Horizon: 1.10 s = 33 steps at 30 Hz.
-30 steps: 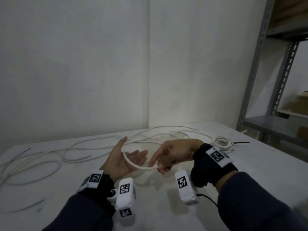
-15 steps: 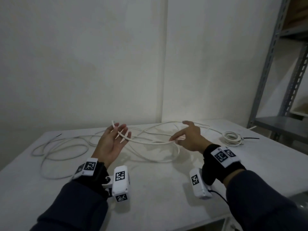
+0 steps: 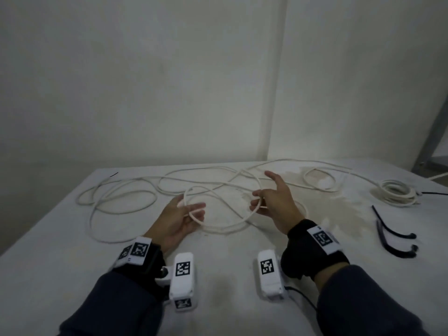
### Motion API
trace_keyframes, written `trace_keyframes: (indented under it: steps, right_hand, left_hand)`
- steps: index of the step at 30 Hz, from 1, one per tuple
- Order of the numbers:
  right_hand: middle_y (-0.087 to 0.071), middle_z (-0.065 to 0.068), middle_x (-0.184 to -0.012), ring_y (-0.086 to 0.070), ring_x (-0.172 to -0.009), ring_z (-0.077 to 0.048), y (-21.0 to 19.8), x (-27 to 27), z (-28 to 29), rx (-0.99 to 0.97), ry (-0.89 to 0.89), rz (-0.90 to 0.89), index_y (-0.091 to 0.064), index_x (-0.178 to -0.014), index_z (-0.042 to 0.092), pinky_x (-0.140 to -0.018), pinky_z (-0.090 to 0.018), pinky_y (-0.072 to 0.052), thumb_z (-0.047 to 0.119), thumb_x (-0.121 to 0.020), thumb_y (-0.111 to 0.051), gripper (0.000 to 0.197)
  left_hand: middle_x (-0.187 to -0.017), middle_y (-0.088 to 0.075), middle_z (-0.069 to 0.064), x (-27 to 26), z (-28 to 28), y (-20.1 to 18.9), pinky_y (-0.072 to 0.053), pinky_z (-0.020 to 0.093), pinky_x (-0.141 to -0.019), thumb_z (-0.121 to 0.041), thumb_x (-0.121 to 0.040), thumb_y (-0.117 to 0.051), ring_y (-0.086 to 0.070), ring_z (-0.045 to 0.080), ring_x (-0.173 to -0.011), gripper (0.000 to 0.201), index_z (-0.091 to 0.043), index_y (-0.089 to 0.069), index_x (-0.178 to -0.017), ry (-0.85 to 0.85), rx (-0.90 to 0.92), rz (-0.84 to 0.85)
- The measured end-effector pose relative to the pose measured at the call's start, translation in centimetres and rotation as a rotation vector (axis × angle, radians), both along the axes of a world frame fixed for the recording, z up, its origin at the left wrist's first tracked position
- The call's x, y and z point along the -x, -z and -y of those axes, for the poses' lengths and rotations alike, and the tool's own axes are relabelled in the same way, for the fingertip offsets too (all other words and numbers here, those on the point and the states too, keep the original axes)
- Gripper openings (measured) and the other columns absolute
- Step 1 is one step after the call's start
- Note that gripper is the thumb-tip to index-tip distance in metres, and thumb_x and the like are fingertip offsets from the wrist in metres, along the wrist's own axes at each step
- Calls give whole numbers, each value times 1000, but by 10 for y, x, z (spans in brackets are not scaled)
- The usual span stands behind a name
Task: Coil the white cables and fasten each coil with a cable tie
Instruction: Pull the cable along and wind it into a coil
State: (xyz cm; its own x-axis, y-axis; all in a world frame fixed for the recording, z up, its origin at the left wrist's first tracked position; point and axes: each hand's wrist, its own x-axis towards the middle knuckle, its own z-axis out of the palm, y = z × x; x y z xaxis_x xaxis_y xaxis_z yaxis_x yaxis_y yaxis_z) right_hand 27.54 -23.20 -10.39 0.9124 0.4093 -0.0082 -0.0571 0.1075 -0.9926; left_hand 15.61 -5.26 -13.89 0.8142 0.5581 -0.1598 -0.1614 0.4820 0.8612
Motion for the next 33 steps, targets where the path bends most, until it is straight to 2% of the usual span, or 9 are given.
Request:
trace_keyframes:
  steps: [3,5,8,11,15,17,22,25,33]
  right_hand:
    - [-54,-13,-81,-55,-60,-22,4,-4,-18,-141,-58,-130,-49,-128,18,-63,-35,-54,-10,-91,-38,48]
    - [-52,-12,-84,-52,-62,-21,10,-6,-32,-226,-64,-201,-49,-131,14,-63,-33,-53,-10,-91,-36,49]
    - [-52,-11,-84,-49,-62,-18,19,-13,-46,-337,-43,-290,-48,-132,12,-58,-28,-52,-11,-90,-33,51]
    - [-51,-10,-82,-49,-61,-16,27,-21,-50,-356,-4,-331,-56,-120,13,-51,-23,-53,-12,-88,-31,48]
    - [-45,-9,-78,-45,-56,-13,40,-31,-52,-482,85,-460,-53,-124,8,-45,-18,-48,-7,-92,-38,38]
    - [-42,-6,-73,-38,-49,-9,42,-33,-55,-522,88,-483,-52,-124,6,-39,-15,-39,-3,-94,-42,33]
    - [-41,-2,-62,-34,-42,-8,36,-20,-56,-416,-37,-422,-62,-102,15,-38,-18,-32,22,-90,-64,14]
    - [-40,3,-58,-34,-44,-7,38,-7,-58,-301,-108,-335,-65,-92,14,-39,-18,-32,28,-83,-72,18]
    - [-46,4,-49,-36,-44,-7,41,3,-61,-205,-107,-169,-60,-60,12,-50,-24,-30,-6,-73,-66,24]
  left_hand:
    - [-109,-62,25,-13,-19,4,-50,14,-51,7,-96,-42,-55,9,-52,9,0,-48,-96,-171,109,126]
    - [-108,-62,25,-19,-28,9,-49,14,-50,3,-98,-42,-55,8,-52,14,-2,-48,-86,-240,98,137]
    - [-97,-66,22,-24,-31,12,-54,16,-57,-1,-98,-46,-62,13,-67,9,-4,-54,-97,-247,58,137]
    - [-101,-68,19,-24,-27,11,-56,27,-76,-6,-97,-48,-67,14,-69,27,-10,-54,-124,-135,13,158]
    - [-101,-70,21,-16,-13,4,-58,31,-66,-22,-103,-36,-66,27,-80,38,-40,-38,-137,135,-49,125]
    - [-98,-70,24,-13,-10,2,-58,32,-61,-22,-104,-34,-66,30,-81,41,-44,-34,-138,223,-58,101]
    - [-61,-67,5,-20,-17,8,-48,24,-54,-17,-102,-40,-63,15,-55,31,-11,-42,-133,-28,-102,88]
    - [-57,-58,2,-21,-15,8,-54,31,-63,-17,-101,-43,-56,12,-53,7,-15,-48,-107,-72,-80,129]
    - [-68,-53,4,-28,0,6,-33,18,-43,-13,-101,-42,-36,8,-45,10,-14,-52,-102,-37,-222,125]
